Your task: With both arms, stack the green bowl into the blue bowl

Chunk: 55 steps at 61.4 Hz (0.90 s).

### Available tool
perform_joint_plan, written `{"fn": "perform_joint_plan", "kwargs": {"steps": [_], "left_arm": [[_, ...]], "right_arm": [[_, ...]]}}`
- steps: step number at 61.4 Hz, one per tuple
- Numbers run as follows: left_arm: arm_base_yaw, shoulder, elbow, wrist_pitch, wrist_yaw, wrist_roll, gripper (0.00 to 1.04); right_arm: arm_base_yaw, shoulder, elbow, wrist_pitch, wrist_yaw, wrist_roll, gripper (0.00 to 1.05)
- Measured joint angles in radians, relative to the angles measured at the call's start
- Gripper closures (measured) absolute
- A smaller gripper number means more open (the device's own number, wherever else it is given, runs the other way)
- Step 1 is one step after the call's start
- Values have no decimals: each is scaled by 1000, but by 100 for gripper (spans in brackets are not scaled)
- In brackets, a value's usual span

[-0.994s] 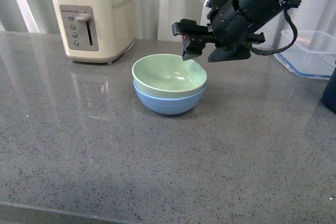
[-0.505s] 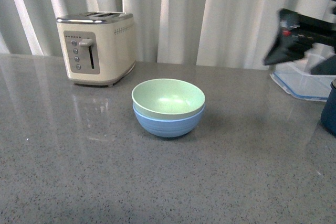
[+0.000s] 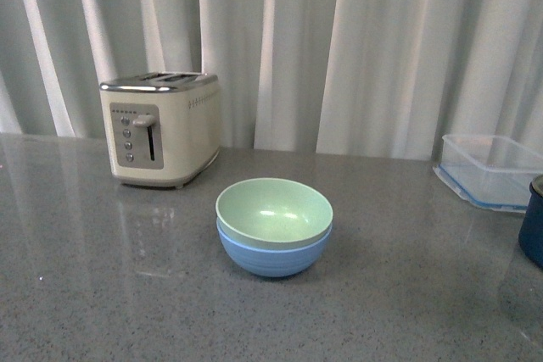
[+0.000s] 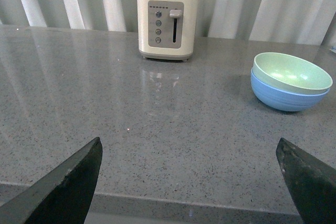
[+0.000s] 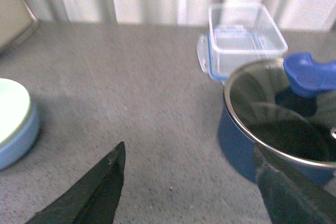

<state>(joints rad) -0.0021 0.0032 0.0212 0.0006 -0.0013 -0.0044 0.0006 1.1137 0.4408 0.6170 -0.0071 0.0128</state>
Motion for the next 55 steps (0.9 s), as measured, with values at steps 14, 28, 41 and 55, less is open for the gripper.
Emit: {"fn": "perform_joint_plan", "kwargs": {"steps": [14, 28, 41, 55], "left_arm": [[0, 0, 0, 0, 0, 0, 7], [0, 0, 0, 0, 0, 0, 7], [0, 0, 0, 0, 0, 0, 7], [0, 0, 0, 0, 0, 0, 7]], "right_arm": [[-1, -125, -165, 84, 9, -8, 90], [-1, -252, -271, 71, 9, -11, 104], [-1, -371, -339, 14, 9, -11, 104], [-1, -508, -385, -75, 8, -11, 104]]}}
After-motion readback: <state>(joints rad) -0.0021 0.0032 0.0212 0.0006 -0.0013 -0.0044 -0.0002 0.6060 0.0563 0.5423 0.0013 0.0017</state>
